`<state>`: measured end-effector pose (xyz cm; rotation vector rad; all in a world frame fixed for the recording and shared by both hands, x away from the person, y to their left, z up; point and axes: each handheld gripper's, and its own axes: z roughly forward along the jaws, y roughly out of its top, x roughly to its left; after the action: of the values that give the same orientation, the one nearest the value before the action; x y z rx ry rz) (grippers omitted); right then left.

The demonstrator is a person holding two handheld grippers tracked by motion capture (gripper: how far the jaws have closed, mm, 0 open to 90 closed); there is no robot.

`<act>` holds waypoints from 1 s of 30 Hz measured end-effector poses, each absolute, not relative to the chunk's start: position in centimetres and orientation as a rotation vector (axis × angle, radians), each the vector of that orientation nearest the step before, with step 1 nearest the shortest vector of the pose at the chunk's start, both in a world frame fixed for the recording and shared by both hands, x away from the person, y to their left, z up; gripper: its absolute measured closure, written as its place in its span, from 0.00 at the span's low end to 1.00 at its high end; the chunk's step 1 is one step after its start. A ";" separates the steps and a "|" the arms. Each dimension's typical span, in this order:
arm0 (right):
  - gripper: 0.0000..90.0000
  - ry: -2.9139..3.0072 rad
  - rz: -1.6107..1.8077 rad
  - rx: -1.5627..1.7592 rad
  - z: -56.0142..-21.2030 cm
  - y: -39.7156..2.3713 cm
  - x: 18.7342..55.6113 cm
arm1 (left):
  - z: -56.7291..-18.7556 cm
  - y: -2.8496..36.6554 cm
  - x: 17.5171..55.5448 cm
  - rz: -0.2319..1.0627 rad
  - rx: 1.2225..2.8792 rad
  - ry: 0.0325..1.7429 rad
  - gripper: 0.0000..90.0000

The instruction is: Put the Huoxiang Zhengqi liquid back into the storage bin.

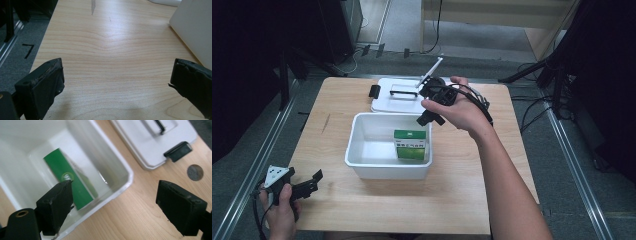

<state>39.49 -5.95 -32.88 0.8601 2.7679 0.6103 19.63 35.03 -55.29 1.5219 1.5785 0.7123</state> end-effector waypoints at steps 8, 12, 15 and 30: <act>0.16 2.583 0.732 0.980 -32.8 -9.1 39.6 | -55.3 35.0 19.6 0.714 1.525 1.577 0.00; 0.16 2.491 0.769 1.031 -33.3 -10.8 39.6 | -55.3 35.0 19.6 0.715 1.524 1.576 0.00; 0.16 2.439 0.800 1.074 -33.8 -12.1 39.6 | -55.3 35.0 19.6 0.716 1.526 1.575 0.00; 0.15 2.241 0.980 1.196 -36.3 -18.4 37.8 | -55.3 35.0 19.6 0.720 1.535 1.574 0.00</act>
<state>37.80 -18.39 -36.30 1.1963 2.2409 0.9802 19.58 34.98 -55.27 1.5351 1.5742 0.7202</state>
